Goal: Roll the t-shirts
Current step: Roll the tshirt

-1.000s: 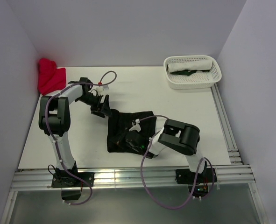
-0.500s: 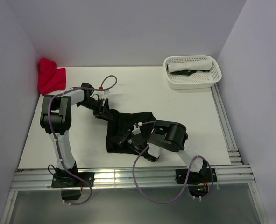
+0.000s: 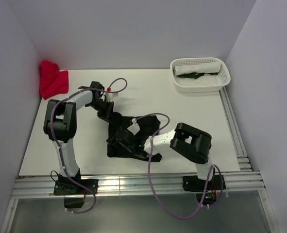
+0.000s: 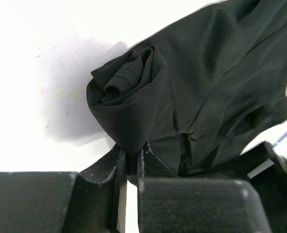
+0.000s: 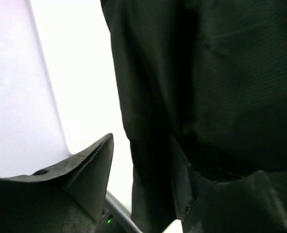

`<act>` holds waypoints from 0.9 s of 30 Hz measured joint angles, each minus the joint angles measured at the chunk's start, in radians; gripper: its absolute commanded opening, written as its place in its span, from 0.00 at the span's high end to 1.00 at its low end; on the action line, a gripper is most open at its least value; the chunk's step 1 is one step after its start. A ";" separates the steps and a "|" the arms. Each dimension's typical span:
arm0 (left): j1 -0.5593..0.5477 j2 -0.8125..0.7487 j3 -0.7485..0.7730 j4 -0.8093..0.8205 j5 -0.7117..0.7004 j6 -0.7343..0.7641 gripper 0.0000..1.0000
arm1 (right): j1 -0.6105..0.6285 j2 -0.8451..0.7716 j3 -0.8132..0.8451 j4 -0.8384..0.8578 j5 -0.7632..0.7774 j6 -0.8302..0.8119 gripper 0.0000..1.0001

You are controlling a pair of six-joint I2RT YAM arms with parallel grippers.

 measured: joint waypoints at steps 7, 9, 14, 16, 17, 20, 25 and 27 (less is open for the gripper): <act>-0.048 -0.013 0.026 -0.033 -0.135 -0.011 1.00 | 0.050 0.002 0.271 -0.561 0.136 -0.042 0.39; -0.058 -0.013 0.031 -0.039 -0.160 -0.011 1.00 | 0.064 0.008 0.347 -0.707 0.177 -0.049 0.39; -0.073 -0.013 0.040 -0.051 -0.198 -0.015 1.00 | 0.095 0.022 0.496 -0.948 0.267 -0.074 0.41; -0.079 -0.013 0.040 -0.052 -0.210 -0.016 1.00 | 0.102 0.032 0.538 -1.003 0.293 -0.092 0.42; -0.082 -0.013 0.040 -0.052 -0.215 -0.017 1.00 | 0.104 0.039 0.555 -1.020 0.302 -0.101 0.42; -0.092 -0.013 0.043 -0.055 -0.231 -0.019 1.00 | 0.105 0.087 0.633 -1.076 0.329 -0.135 0.45; -0.108 -0.013 0.051 -0.063 -0.257 -0.034 1.00 | 0.105 0.185 0.779 -1.126 0.363 -0.194 0.46; -0.113 -0.013 0.052 -0.065 -0.264 -0.037 1.00 | 0.105 0.222 0.828 -1.141 0.372 -0.214 0.46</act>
